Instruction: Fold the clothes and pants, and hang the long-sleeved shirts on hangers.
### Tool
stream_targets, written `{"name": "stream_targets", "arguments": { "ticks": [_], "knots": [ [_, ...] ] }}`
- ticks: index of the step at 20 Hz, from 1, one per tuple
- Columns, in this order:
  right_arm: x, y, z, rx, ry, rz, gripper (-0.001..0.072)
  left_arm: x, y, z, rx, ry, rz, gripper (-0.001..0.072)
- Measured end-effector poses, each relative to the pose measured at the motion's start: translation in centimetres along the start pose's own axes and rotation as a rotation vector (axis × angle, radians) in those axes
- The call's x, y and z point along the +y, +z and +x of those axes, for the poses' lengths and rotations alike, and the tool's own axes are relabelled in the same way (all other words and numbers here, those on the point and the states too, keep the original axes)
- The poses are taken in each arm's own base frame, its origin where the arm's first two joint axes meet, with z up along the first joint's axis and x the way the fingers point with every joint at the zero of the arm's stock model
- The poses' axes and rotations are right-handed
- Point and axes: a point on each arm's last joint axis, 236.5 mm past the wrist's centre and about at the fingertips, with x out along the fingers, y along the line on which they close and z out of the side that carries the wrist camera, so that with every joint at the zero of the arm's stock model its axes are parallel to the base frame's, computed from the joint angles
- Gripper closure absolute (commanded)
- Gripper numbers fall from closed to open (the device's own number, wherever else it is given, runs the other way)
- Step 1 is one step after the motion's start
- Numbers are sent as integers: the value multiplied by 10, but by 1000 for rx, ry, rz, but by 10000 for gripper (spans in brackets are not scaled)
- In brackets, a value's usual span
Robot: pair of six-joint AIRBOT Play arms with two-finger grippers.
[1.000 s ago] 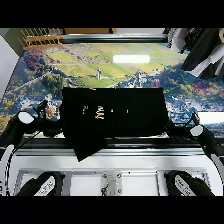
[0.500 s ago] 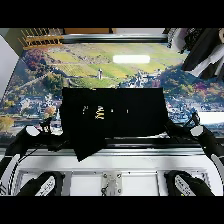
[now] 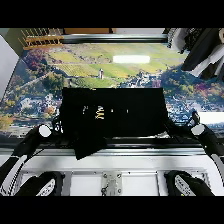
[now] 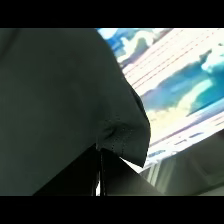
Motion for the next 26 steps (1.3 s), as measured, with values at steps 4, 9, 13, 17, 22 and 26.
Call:
{"name": "stream_targets", "arguments": {
  "ticks": [4,9,13,17,22,26],
  "knots": [
    [2,-9,-18,93,-50,-127,702,-7,11,-38,-57,-26,44,700],
    [-29,-31,-50,271,-227,-279,703,1,-19,-75,-35,-11,88,700],
    [-28,-26,-70,303,-271,-325,704,-4,-19,-99,-46,-5,123,700],
    [-7,0,-82,271,-270,-353,704,-23,14,-115,-49,-2,190,700],
    [25,40,-72,259,-270,-382,704,-50,80,-109,-27,6,266,700],
    [50,73,-49,248,-264,-394,704,-58,138,-96,-17,9,262,700]
  ]
}}
